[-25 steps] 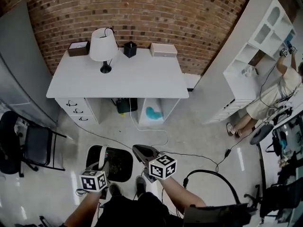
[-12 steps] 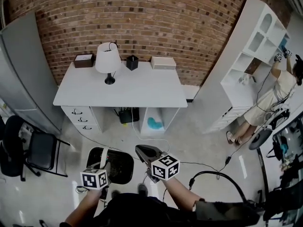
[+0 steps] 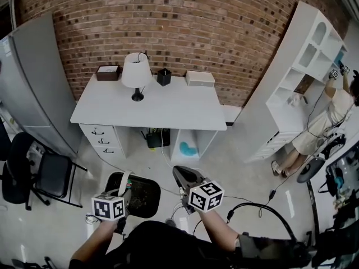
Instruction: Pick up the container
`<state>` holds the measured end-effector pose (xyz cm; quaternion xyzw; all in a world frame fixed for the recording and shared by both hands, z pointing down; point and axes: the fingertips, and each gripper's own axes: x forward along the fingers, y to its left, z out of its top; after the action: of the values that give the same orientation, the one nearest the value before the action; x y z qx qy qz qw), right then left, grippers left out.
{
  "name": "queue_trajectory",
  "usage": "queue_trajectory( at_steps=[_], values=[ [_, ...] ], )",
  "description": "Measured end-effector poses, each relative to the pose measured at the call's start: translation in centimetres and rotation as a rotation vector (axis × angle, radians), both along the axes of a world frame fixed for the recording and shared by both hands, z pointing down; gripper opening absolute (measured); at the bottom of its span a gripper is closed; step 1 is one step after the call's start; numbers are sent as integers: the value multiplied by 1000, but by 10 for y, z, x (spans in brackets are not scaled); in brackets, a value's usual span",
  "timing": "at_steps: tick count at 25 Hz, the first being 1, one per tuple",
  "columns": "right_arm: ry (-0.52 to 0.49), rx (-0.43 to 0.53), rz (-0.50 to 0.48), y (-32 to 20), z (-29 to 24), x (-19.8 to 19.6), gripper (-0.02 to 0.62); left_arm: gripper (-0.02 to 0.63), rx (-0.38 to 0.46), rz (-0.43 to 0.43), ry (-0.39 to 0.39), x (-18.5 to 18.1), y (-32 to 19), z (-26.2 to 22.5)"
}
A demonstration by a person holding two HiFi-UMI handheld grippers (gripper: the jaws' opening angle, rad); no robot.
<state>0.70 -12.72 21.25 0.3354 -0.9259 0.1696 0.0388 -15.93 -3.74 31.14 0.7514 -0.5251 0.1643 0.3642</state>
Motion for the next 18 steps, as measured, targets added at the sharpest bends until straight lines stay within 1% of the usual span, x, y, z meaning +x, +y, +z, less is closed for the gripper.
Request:
queue_trajectory(
  at_steps=[6, 12, 15, 18],
  values=[
    [5, 24, 27, -2, -9, 3, 8, 37, 20, 22, -2, 5, 2, -7],
    [27, 40, 33, -3, -12, 2, 7, 37, 28, -13, 19, 2, -1, -11],
    [25, 34, 40, -1, -12, 4, 6, 37, 36, -31, 26, 0, 2, -15],
    [21, 48, 41, -1, -16, 4, 6, 37, 42, -50, 27, -5, 3, -16]
  ],
)
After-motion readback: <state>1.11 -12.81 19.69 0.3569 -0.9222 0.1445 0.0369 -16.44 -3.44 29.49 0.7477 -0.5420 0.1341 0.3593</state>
